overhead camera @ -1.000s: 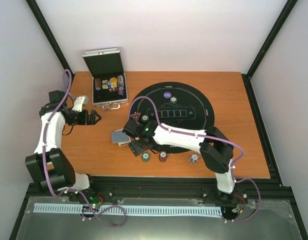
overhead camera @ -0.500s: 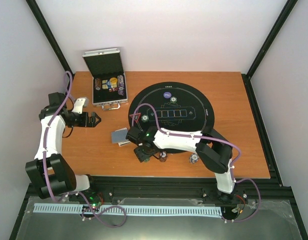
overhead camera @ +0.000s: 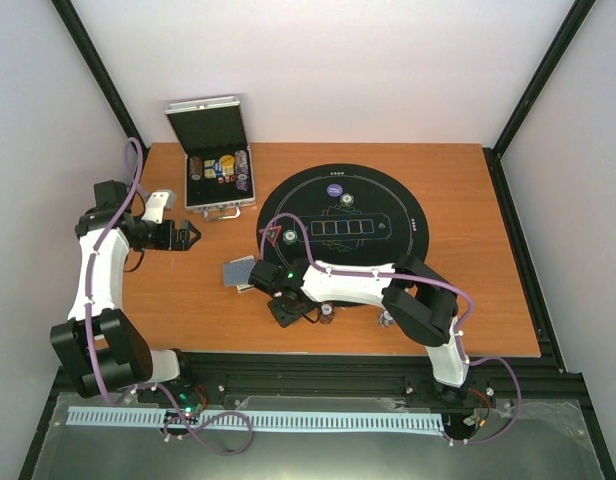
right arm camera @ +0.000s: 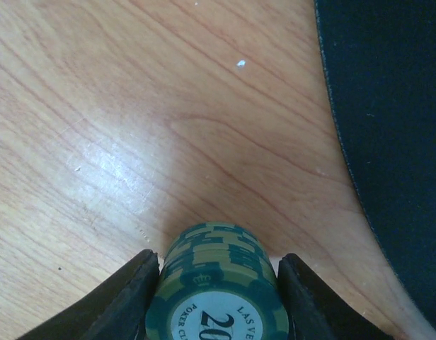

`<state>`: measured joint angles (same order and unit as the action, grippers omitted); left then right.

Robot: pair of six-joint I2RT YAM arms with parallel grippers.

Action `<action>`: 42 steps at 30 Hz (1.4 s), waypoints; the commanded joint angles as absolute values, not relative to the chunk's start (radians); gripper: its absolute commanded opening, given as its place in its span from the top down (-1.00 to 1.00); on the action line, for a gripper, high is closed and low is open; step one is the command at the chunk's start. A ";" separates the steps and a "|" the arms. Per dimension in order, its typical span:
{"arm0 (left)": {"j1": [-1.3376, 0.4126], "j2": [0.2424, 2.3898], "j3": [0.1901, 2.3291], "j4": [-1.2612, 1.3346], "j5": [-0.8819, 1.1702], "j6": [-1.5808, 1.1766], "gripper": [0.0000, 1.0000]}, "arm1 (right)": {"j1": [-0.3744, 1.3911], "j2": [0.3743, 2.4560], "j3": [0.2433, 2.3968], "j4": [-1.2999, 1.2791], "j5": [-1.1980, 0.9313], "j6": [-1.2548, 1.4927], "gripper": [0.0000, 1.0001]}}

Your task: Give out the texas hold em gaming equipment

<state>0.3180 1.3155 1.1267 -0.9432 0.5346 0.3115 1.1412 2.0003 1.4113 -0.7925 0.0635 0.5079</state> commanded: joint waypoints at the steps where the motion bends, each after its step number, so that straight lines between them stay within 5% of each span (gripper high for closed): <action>1: 0.319 1.319 1.172 -0.956 0.540 0.322 -0.99 | 1.155 2.010 1.417 -0.790 0.072 0.514 0.16; 8: 0.319 1.317 1.172 -0.962 0.549 0.325 -0.99 | 1.155 1.994 1.430 -0.800 0.073 0.512 0.27; 13: 0.319 1.316 1.175 -0.966 0.555 0.324 -1.00 | 1.157 1.996 1.434 -0.805 0.065 0.509 -0.04; 16: 0.319 1.315 1.175 -0.966 0.560 0.325 -1.00 | 1.157 1.998 1.431 -0.807 0.069 0.514 -0.06; 42: 0.319 1.319 1.164 -0.968 0.581 0.328 -1.00 | 1.160 1.961 1.450 -0.837 0.103 0.516 0.26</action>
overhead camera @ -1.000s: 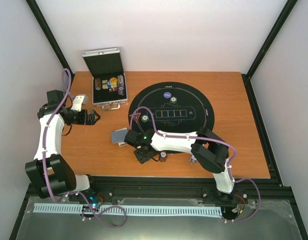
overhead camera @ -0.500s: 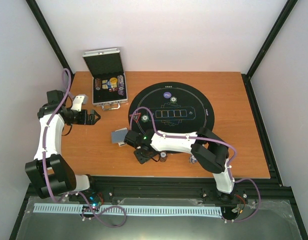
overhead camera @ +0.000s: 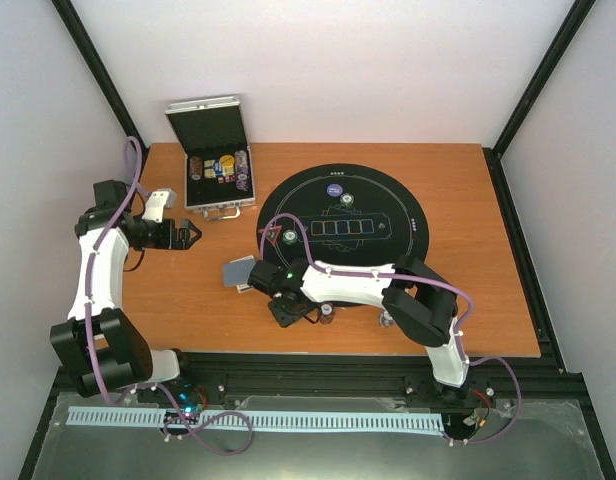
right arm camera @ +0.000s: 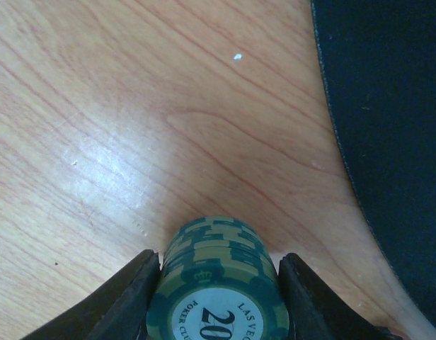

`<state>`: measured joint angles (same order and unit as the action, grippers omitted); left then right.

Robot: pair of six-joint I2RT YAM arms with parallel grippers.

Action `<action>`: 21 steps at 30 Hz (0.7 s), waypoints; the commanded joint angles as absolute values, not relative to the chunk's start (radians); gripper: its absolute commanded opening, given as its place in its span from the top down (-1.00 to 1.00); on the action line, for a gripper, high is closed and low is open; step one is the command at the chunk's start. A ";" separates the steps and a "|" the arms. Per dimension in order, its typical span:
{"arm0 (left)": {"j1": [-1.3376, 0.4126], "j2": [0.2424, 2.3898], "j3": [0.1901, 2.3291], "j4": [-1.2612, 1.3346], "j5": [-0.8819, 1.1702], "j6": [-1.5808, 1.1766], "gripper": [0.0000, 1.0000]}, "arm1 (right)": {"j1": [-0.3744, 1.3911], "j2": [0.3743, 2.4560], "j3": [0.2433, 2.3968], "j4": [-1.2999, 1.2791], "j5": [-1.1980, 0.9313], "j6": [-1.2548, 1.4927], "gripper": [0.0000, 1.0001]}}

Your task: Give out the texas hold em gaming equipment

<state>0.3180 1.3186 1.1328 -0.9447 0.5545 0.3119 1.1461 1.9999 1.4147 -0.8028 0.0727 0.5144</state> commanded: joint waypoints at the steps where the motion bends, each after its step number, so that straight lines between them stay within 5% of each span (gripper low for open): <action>1: 0.319 1.319 1.164 -0.968 0.580 0.328 -1.00 | 1.159 1.957 1.455 -0.843 0.106 0.514 0.28; 12: 0.319 1.320 1.176 -0.986 0.583 0.338 -1.00 | 1.131 1.886 1.502 -0.910 0.145 0.486 0.37; 21: 0.319 1.316 1.188 -1.002 0.589 0.345 -1.00 | 0.874 1.740 1.365 -0.906 0.163 0.416 0.35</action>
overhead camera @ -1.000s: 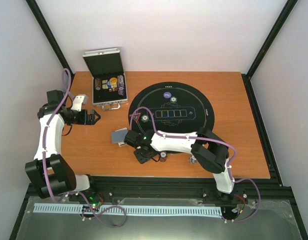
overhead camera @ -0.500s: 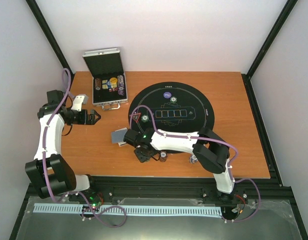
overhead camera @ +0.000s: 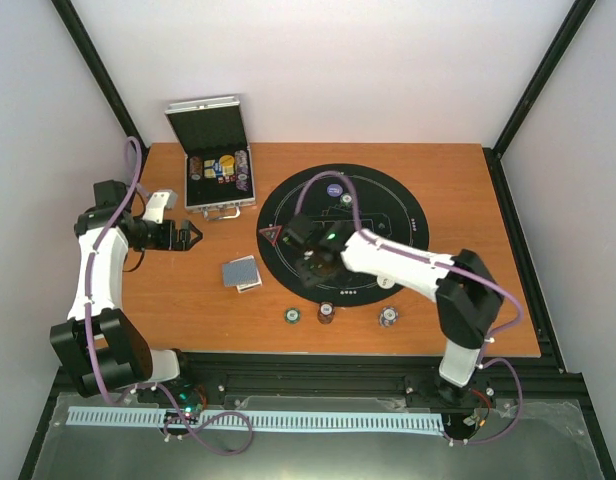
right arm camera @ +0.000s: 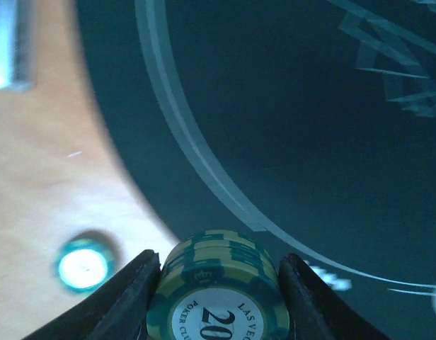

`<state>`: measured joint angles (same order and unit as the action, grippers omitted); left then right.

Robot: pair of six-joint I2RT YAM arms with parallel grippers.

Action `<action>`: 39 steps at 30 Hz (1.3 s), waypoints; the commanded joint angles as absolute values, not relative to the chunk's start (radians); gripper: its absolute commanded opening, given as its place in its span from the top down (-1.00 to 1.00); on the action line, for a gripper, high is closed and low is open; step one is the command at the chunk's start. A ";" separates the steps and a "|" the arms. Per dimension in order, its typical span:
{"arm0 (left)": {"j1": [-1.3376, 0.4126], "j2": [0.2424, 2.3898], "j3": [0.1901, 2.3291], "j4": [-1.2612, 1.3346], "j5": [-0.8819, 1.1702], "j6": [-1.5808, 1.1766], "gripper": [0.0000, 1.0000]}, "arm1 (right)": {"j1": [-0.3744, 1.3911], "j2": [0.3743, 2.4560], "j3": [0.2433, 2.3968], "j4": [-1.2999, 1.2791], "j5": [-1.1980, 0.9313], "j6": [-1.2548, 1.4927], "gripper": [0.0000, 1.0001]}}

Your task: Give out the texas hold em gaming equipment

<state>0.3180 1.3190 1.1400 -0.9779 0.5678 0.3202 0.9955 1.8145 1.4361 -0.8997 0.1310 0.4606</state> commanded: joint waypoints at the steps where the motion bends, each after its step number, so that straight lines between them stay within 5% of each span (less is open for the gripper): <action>1: 0.319 1.316 1.191 -1.002 0.589 0.346 -1.00 | 0.838 1.729 1.347 -0.899 0.163 0.407 0.35; 13: 0.319 1.319 1.207 -1.008 0.590 0.349 -1.00 | 0.612 1.756 1.194 -0.774 0.132 0.347 0.35; 30: 0.319 1.330 1.220 -1.016 0.592 0.362 -1.00 | 0.557 1.871 1.156 -0.690 0.116 0.361 0.35; 39: 0.319 1.331 1.235 -1.027 0.595 0.363 -1.00 | 0.556 1.848 1.195 -0.730 0.123 0.361 -0.18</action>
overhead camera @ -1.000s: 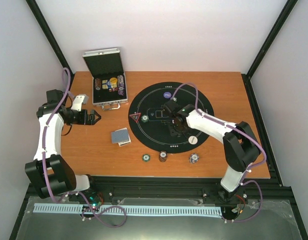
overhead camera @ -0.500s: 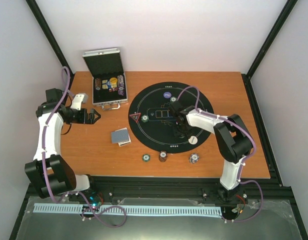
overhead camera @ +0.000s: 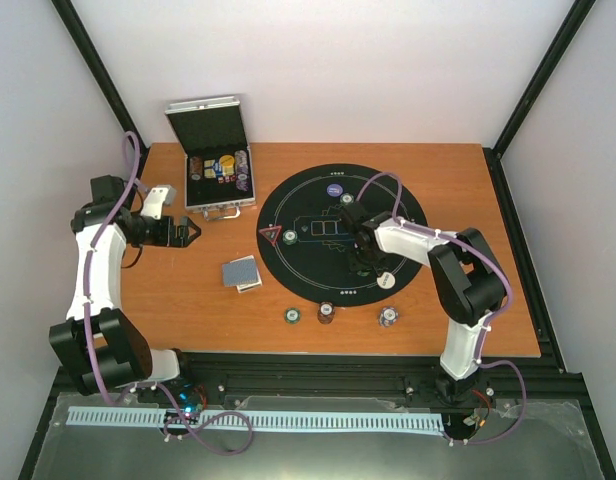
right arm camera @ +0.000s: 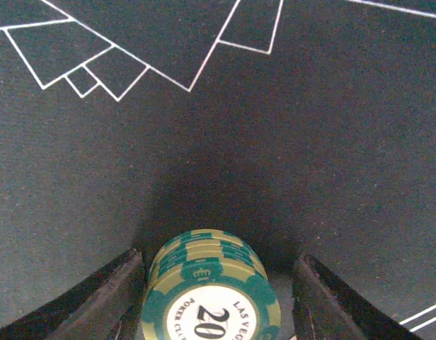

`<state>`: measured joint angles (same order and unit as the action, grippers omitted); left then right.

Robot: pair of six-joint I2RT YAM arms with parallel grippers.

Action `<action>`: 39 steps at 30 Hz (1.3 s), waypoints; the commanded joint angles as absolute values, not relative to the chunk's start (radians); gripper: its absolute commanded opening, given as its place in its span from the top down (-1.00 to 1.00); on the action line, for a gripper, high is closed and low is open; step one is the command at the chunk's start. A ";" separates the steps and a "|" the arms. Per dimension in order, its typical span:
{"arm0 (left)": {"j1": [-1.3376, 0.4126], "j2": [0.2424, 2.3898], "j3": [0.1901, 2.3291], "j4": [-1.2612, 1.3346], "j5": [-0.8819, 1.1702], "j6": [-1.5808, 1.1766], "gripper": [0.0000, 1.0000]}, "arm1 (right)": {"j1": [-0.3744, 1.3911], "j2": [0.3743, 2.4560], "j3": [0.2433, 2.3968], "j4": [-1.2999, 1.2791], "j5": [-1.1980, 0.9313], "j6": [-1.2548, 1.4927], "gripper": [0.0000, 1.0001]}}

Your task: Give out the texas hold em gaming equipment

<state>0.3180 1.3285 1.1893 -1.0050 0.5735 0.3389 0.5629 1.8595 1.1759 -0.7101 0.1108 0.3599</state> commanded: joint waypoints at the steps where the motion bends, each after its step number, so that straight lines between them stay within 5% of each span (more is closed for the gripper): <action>1: 0.319 1.331 1.236 -1.029 0.594 0.365 -0.99 | 0.557 1.838 1.207 -0.742 0.127 0.361 -0.21; 23: 0.319 1.331 1.243 -1.025 0.620 0.345 -1.00 | 1.027 1.670 1.213 -0.861 0.162 0.549 -0.45; 39: 0.319 1.327 1.224 -1.013 0.619 0.344 -1.00 | 1.062 1.747 1.162 -0.815 0.135 0.552 -0.32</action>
